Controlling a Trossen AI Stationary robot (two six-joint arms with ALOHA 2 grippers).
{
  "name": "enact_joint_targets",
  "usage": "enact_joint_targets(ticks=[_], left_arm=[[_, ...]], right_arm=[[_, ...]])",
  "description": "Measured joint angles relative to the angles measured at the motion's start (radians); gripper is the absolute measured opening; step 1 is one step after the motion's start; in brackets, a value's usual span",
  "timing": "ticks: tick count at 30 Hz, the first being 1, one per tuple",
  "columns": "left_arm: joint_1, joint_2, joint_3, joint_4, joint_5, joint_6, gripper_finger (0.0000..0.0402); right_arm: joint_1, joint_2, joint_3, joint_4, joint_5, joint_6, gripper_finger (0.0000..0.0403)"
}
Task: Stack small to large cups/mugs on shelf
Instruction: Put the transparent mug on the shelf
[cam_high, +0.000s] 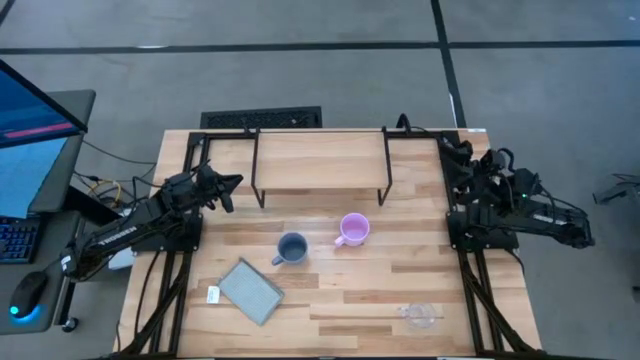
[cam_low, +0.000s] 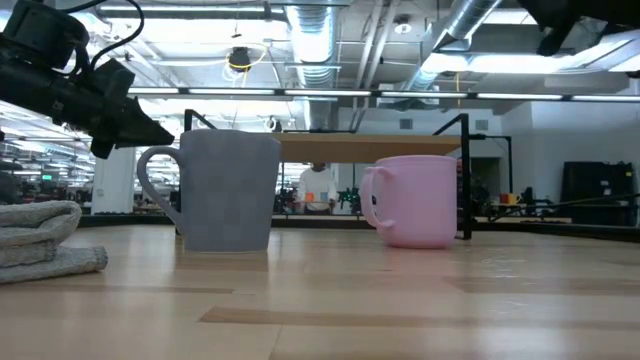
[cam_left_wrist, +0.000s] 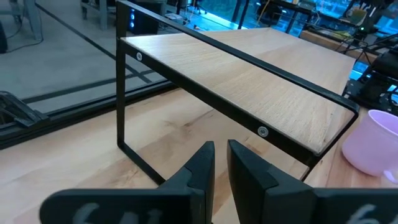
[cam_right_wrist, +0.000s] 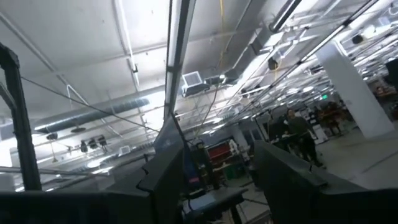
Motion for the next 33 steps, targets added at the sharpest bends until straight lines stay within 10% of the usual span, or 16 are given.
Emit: enact_joint_targets(ticks=[15, 33], left_arm=[[0.0, 0.0, 0.0, -0.001, 0.0, 0.0, 0.0033], [0.0, 0.0, 0.0, -0.001, 0.0, 0.0, 0.0033]], right_arm=[[0.086, 0.101, 0.132, -0.14, -0.049, -0.121, 0.0218], [0.256, 0.485, 0.587, -0.757, -0.047, -0.192, 0.0218]])
